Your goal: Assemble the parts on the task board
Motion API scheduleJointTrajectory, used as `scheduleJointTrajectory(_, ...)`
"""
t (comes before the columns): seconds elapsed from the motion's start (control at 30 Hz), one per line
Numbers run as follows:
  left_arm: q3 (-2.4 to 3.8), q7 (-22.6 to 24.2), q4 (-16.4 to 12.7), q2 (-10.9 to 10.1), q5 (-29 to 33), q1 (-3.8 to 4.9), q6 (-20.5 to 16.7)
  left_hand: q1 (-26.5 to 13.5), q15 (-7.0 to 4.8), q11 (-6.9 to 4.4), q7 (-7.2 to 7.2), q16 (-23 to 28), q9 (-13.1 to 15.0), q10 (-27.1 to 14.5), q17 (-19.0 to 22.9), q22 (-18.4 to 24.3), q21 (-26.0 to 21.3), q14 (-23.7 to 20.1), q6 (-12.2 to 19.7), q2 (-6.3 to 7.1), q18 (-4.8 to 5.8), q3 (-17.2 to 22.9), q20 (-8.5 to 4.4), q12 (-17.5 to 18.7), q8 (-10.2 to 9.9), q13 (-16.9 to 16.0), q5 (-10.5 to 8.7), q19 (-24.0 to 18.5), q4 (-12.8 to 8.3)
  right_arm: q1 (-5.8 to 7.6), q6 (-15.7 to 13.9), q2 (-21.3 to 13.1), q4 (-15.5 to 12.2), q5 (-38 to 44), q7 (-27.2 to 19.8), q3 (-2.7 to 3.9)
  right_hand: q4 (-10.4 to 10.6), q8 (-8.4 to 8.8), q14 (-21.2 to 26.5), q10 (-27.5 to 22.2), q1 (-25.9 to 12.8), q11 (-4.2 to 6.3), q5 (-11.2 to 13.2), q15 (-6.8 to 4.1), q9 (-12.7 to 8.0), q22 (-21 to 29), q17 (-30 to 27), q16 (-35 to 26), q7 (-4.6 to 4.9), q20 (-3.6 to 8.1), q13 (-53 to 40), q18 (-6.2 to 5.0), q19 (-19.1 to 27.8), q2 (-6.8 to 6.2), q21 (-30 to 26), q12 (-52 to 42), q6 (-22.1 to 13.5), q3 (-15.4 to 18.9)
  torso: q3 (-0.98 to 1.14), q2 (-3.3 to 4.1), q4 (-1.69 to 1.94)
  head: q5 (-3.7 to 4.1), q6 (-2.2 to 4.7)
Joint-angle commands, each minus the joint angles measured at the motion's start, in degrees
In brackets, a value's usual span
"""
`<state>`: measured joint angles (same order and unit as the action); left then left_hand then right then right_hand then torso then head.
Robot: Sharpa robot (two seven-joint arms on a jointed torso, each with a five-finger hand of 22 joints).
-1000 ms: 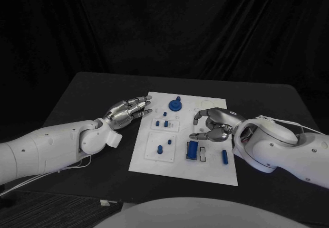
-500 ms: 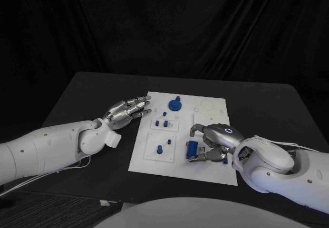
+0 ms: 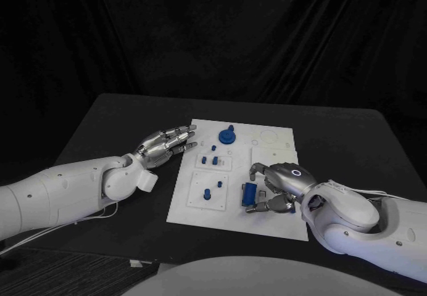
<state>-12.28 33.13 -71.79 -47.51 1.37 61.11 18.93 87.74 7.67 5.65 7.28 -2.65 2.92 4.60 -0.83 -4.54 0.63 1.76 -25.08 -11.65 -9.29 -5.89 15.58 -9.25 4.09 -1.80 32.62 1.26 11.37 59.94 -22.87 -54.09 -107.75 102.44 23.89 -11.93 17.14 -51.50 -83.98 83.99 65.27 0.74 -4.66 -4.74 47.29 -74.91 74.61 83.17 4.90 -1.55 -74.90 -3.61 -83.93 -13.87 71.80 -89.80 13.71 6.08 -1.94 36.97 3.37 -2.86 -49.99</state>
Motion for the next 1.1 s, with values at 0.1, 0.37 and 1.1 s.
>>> scheduleJointTrajectory(0.1,0.06,0.4,0.0,0.1,0.3,-0.11,1.1,-0.2,0.18,0.42,0.13,-0.3,0.1,0.2,0.0,0.0,0.2,-0.3,-0.2,0.28,-1.06,0.3,0.28,0.1,0.3,0.0,0.14,-0.1,0.0,-0.30,2.2,0.4,0.2,2.6,4.7,0.01,-0.1,-2.13,-3.2,6.0,0.8,-0.17,-3.5,0.32,-0.5,-9.6,-0.2,-0.3,0.04,-0.18,-15.1,-0.37,-0.4,1.67,-0.7,-0.2,-1.3,-0.8,-0.03,0.00,0.09,0.07,-0.01)
scheduleJointTrajectory(0.37,0.06,0.3,0.0,0.2,0.3,-0.14,1.4,-0.2,0.18,0.42,0.13,-0.3,0.1,0.2,0.0,0.0,0.2,-0.3,-0.2,0.28,-1.06,0.3,0.28,0.1,0.3,0.0,0.14,-0.1,0.0,-0.73,3.5,1.1,0.8,2.7,5.4,0.01,-0.2,-4.55,-3.2,6.0,2.2,-0.22,-7.3,0.38,-1.8,-9.3,0.5,-0.1,0.06,-0.24,-15.1,-0.59,-0.1,3.12,-2.1,-0.2,-2.3,-2.0,-0.04,0.03,0.10,0.11,-0.01)
scheduleJointTrajectory(1.1,0.06,-0.1,0.3,0.4,0.3,-0.25,1.8,-0.2,0.32,0.45,0.16,-0.3,0.1,0.1,0.0,0.1,0.2,-0.3,-0.1,0.28,-1.07,0.4,0.30,0.1,0.3,0.1,0.14,-0.1,0.0,-0.88,1.8,1.5,1.1,1.1,2.3,0.01,-0.5,-10.02,-3.4,6.0,2.6,0.45,-44.4,-0.12,-8.9,-9.4,2.2,0.6,-0.67,0.16,-15.1,-0.64,-0.1,7.58,-2.8,-0.2,0.0,-5.7,-0.04,0.03,0.08,-0.01,-0.01)
